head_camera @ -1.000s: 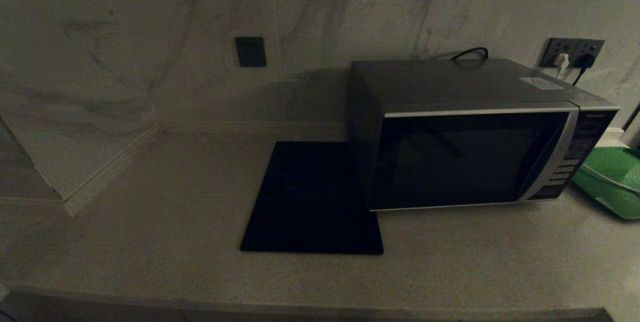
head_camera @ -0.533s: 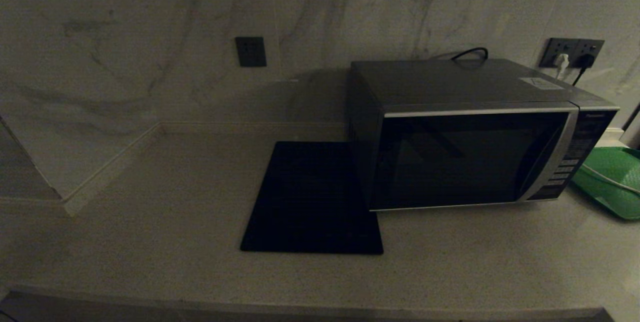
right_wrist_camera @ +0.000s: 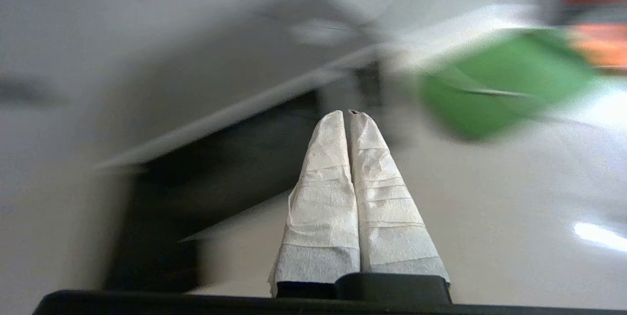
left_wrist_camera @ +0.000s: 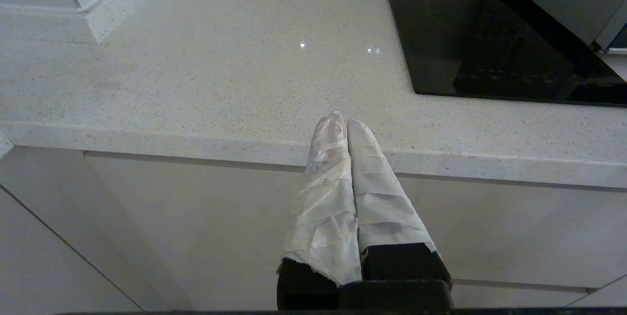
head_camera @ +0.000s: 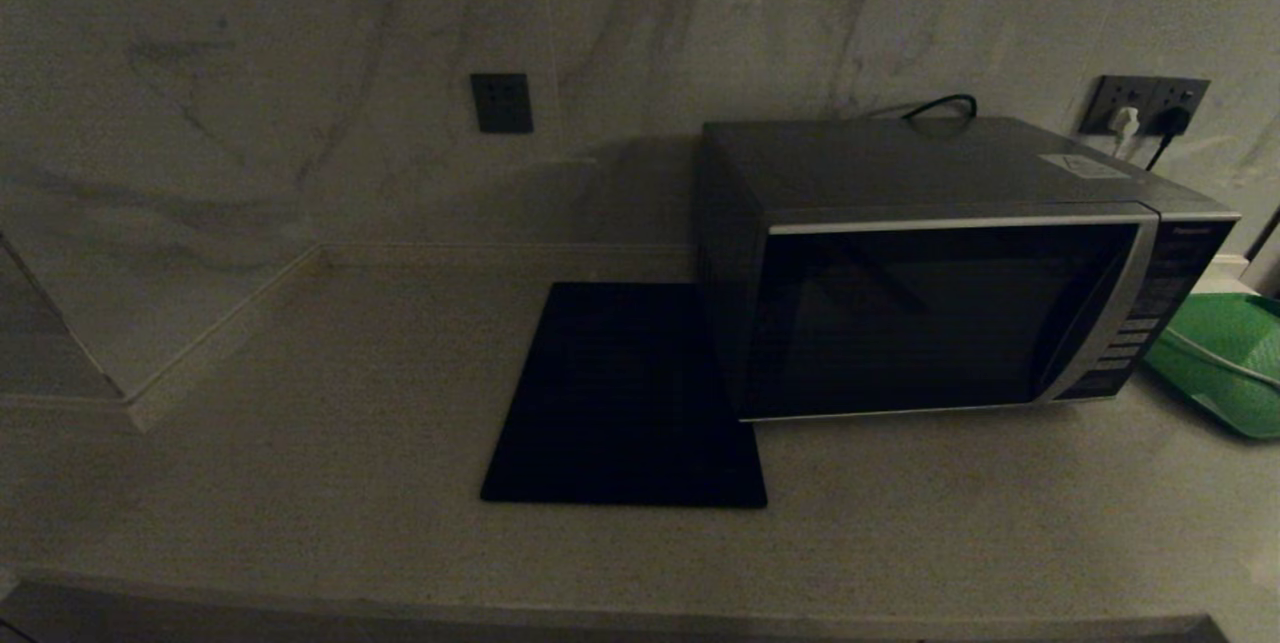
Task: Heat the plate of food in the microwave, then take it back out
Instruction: Open the microwave oven
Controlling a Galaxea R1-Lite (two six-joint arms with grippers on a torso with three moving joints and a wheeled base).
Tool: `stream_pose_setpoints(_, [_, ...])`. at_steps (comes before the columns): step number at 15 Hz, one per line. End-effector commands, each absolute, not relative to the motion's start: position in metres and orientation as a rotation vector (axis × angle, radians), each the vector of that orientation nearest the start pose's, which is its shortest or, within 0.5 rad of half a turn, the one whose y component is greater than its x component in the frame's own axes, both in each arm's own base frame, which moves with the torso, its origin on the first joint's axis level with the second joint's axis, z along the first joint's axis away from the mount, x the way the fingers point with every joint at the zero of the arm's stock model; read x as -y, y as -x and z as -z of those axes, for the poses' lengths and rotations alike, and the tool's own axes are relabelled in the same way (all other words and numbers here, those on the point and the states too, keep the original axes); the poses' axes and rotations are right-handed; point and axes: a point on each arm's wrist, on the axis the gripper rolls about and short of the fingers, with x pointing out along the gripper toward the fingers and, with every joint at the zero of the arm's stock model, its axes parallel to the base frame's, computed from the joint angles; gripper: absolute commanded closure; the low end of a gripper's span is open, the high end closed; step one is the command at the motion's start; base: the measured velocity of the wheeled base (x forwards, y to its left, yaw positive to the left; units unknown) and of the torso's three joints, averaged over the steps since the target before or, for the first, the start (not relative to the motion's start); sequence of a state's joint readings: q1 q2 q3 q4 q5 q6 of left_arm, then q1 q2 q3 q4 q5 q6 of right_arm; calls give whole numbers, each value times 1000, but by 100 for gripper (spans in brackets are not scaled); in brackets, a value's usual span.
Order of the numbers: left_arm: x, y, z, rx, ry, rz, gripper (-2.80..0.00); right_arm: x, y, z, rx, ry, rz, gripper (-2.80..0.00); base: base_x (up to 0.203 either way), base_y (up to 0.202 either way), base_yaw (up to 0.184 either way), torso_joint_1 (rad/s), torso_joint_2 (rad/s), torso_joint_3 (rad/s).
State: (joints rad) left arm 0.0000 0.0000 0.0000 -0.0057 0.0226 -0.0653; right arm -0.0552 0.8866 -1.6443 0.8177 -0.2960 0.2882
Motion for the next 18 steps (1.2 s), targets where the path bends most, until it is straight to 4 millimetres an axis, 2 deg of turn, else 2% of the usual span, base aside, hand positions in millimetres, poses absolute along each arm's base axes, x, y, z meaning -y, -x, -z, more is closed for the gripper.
stream_pose_setpoints(1, [-1,23,-76,8,66,-23,0,13,-55,-405,-137,-137,526,0,0,0,0,0,0,0])
stream_pose_setpoints(3, [-1,23,-76,8,66,-23,0,17,-85,-392,-166,-39,596,0,0,0,0,0,0,0])
stream_pose_setpoints(5, [-1,23,-76,8,66,-23,0,20,-117,-382,-98,22,631,0,0,0,0,0,0,0])
stream_pose_setpoints(9, [-1,23,-76,8,66,-23,0,25,-177,-342,-46,160,690,0,0,0,0,0,0,0])
stream_pose_setpoints(11, [-1,23,-76,8,66,-23,0,25,-193,-317,-119,189,668,0,0,0,0,0,0,0])
stream_pose_setpoints(15, [-1,23,-76,8,66,-23,0,10,-203,-278,-235,211,526,0,0,0,0,0,0,0])
stream_pose_setpoints(18, [-1,23,-76,8,66,-23,0,6,-213,-256,-297,161,510,0,0,0,0,0,0,0])
